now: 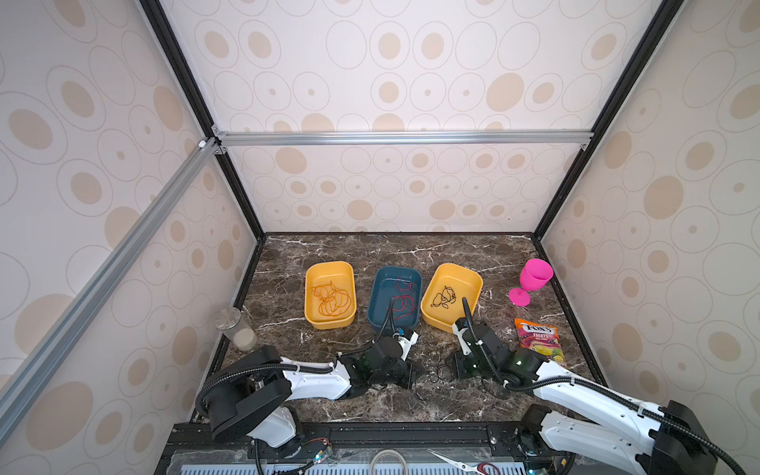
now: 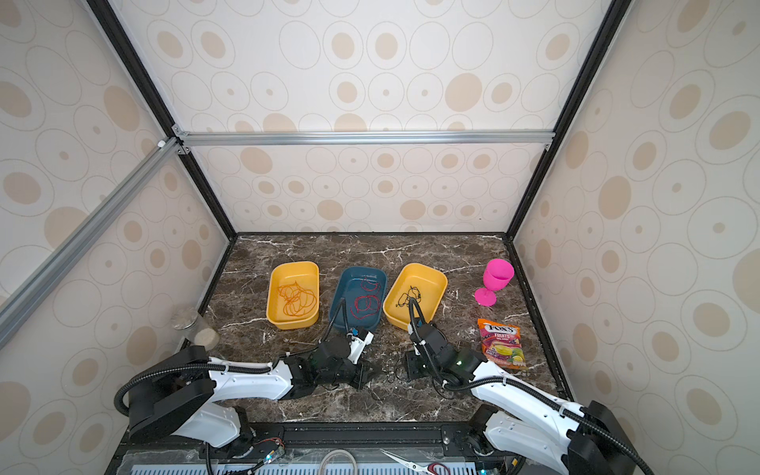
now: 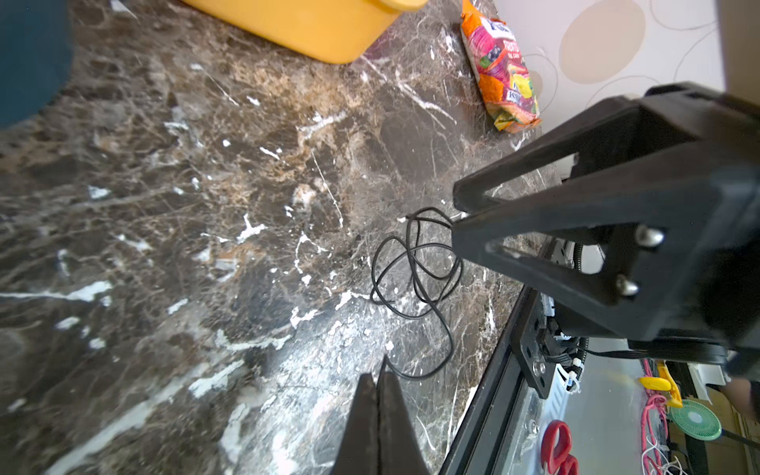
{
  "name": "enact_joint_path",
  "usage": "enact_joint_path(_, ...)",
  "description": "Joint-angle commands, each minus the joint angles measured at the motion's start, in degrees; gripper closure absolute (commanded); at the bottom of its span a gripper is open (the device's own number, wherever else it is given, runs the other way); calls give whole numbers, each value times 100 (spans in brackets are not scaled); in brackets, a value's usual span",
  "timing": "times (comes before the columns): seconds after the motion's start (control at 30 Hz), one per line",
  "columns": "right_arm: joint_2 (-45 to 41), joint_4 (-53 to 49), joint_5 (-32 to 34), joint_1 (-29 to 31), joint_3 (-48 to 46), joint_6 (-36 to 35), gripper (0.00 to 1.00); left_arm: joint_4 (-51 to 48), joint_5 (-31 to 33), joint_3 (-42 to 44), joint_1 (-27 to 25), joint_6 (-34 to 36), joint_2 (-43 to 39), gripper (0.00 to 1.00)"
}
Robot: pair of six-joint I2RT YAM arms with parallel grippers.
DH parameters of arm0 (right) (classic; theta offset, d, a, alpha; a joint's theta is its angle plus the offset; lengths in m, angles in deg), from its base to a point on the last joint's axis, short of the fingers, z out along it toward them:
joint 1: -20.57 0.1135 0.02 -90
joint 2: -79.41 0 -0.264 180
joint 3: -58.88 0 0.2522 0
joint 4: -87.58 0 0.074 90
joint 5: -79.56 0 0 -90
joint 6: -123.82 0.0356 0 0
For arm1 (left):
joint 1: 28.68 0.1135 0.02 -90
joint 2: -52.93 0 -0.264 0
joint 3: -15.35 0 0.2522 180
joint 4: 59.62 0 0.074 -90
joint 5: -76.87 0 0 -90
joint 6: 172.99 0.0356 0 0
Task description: Untangle the cables
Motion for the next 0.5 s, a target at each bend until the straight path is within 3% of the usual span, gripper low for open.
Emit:
enact_joint_path(0.0,-154,-260,207,19,144,73,64,-155,169,86,43,78,-67,100)
enact_joint_path(0.13,-487,-592,380,-84,180,288,64,-139,256,180,51,42,-107,100)
enact_joint_path(0.23,-677,-968,250,-486,197,429,65,-99,277,283,87,21,-136,100)
enact_joint_path(0.47,-430,-540,-335,-684,-96,403,67,13,243,372,125,-19,-106,100)
